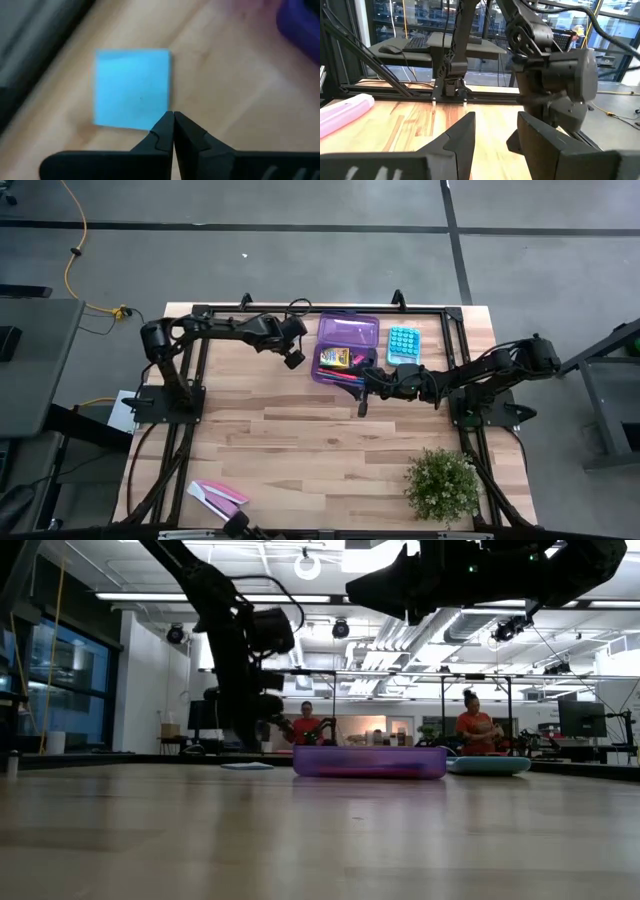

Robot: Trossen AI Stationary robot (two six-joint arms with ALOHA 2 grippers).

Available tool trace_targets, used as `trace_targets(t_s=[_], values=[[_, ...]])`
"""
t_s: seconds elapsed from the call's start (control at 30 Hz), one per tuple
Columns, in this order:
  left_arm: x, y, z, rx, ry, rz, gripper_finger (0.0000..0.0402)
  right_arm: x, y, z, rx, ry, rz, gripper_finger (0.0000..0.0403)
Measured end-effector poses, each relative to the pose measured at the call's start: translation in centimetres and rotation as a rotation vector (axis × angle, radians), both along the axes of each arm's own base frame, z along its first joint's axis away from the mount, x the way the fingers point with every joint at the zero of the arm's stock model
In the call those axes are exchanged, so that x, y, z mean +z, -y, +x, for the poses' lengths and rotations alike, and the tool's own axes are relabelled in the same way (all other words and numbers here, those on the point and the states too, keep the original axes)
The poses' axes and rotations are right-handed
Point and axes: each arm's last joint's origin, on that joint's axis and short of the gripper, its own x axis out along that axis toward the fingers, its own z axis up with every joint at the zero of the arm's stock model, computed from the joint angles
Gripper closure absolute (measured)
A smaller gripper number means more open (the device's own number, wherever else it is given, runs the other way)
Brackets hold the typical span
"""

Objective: Pack school essentials
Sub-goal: Put the light blue sticky note into the violet supply box

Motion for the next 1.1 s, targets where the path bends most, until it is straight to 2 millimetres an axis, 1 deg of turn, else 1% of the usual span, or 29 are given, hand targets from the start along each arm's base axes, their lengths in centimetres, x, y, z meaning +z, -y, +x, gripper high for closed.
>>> trace_targets(t_s=[0.07, 0.1, 0.17, 0.23, 0.3, 0.37, 0.47, 0.57, 0.63, 0.77, 0.83, 0.93, 1.1], values=[[0.7, -0.3, 0.0, 0.017, 0.001, 0.080, 0.0401, 0.0, 0.0, 0.0, -0.002, 0.000, 0.000, 0.0263], [0.8, -0.8, -0.1, 0.039, 0.008, 0.109, 0.0401, 0.0, 0.0, 0.0, -0.002, 0.000, 0.000, 0.0263], [0.8, -2.0, -0.8, 0.075, 0.027, 0.105, 0.0401, 0.0, 0.0, 0.0, -0.003, 0.001, 0.001, 0.0263], [0.3, -3.1, -1.3, 0.111, 0.057, 0.073, 0.0401, 0.0, 0.0, 0.0, -0.003, 0.001, 0.002, 0.0263], [-0.4, -3.9, -2.1, 0.155, 0.047, 0.037, 0.0401, 0.0, 0.0, 0.0, -0.003, 0.000, 0.000, 0.0263], [-0.9, -4.4, -2.3, 0.177, 0.060, 0.018, 0.0401, 0.0, 0.2, 0.0, -0.009, 0.000, 0.000, 0.0263], [-2.0, -4.7, -2.3, 0.178, 0.056, -0.034, 0.0401, 0.0, 0.6, 0.0, -0.023, 0.001, 0.008, 0.0263], [-3.2, -4.5, -2.0, 0.175, 0.033, -0.057, 0.0401, 0.0, 1.0, 0.0, -0.037, 0.005, 0.036, 0.0263], [-3.6, -4.5, -1.7, 0.176, 0.024, -0.048, 0.0401, -0.1, 1.1, 0.0, -0.042, 0.005, 0.057, 0.0263], [-4.0, -4.5, -1.7, 0.187, 0.020, -0.061, 0.0401, -0.1, 1.1, 0.0, -0.044, 0.004, 0.065, 0.0263], [-3.9, -4.1, -1.5, 0.175, 0.011, -0.066, 0.0401, -0.1, 1.1, 0.0, -0.044, 0.001, 0.054, 0.0263], [-3.7, -3.0, -1.1, 0.139, -0.020, -0.083, 0.0401, -0.1, 1.1, 0.0, -0.042, -0.002, 0.052, 0.0263], [-3.7, 0.2, 0.0, 0.042, -0.112, -0.132, 0.0401, -0.2, 1.1, 0.0, -0.042, -0.013, 0.051, 0.0263]])
